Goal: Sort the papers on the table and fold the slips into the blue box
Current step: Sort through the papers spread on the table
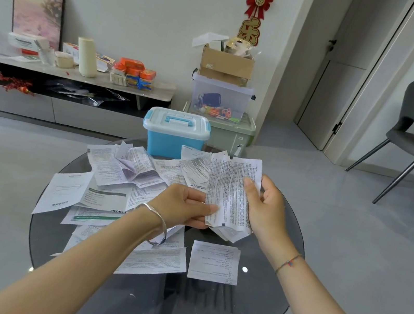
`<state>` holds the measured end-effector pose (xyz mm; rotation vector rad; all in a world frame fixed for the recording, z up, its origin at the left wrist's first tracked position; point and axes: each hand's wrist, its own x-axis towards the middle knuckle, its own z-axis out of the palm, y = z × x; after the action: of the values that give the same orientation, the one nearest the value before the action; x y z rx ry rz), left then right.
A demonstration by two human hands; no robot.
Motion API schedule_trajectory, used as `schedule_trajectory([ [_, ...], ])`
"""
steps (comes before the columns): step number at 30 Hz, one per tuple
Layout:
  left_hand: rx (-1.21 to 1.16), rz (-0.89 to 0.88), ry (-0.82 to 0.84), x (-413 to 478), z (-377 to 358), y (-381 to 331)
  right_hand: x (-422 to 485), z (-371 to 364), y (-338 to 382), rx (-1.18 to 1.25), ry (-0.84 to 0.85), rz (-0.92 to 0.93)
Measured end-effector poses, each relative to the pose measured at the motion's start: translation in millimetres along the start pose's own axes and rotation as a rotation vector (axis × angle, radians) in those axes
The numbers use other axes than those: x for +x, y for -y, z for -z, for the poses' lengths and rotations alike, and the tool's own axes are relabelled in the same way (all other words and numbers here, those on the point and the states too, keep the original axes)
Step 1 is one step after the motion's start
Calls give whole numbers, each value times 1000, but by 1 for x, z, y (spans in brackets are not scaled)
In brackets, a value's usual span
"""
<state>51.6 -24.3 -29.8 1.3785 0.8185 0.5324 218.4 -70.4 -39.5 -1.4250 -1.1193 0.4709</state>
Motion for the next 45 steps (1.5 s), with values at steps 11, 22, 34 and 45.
schedule_trajectory([
  [11, -187, 15, -45, 6, 6, 3, 4, -1, -2, 16, -60, -56],
  [22, -100, 5, -39, 1, 21, -5, 4, 8, 1, -15, 108, 53],
  [34, -57, -186, -23, -4, 41, -10, 0, 17, 6, -140, 261, 104],
  [45, 74, -350, -3, -6, 31, -3, -6, 14, 21, -42, 236, 133],
])
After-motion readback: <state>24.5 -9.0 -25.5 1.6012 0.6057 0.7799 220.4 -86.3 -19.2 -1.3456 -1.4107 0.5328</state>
